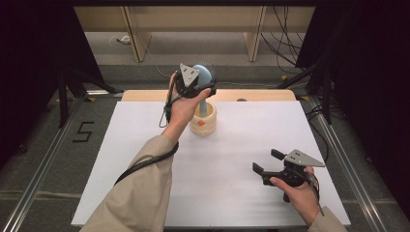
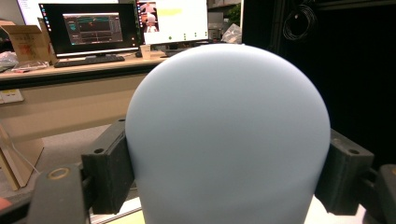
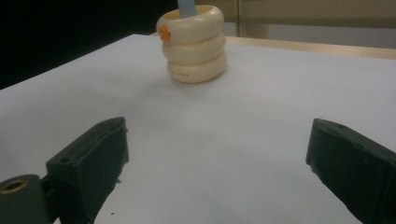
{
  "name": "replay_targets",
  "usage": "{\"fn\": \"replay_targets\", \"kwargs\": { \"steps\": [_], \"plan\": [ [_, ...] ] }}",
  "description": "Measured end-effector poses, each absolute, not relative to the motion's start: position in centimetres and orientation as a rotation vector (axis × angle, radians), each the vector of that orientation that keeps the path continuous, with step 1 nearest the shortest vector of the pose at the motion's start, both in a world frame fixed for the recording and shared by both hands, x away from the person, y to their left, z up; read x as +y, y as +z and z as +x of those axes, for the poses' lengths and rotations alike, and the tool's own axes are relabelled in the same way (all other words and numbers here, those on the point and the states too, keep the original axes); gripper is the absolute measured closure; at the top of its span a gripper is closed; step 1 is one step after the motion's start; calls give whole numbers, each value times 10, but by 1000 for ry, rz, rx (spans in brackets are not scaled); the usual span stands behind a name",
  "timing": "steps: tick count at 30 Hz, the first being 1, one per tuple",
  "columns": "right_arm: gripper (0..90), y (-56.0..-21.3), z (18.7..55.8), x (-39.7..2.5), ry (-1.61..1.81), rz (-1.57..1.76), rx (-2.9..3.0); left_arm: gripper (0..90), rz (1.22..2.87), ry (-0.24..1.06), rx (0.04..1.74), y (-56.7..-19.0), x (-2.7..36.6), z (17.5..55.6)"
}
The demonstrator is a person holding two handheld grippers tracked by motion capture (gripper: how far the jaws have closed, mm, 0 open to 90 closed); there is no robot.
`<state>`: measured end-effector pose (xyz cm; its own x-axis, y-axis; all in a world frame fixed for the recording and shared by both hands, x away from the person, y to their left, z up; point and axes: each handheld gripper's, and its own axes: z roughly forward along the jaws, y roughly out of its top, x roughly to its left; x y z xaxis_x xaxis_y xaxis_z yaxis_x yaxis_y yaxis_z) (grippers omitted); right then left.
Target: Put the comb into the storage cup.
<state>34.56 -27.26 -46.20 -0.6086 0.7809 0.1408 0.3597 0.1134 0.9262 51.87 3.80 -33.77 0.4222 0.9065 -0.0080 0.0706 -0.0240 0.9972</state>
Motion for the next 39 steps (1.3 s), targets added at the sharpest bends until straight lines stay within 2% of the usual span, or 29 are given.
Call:
{"fn": "replay_targets", "kwargs": {
  "steps": [39],
  "plan": [
    [66,-462,345,-272,1496,1109,2018,199,1459,830,932,-353,33,524]
  ]
}}
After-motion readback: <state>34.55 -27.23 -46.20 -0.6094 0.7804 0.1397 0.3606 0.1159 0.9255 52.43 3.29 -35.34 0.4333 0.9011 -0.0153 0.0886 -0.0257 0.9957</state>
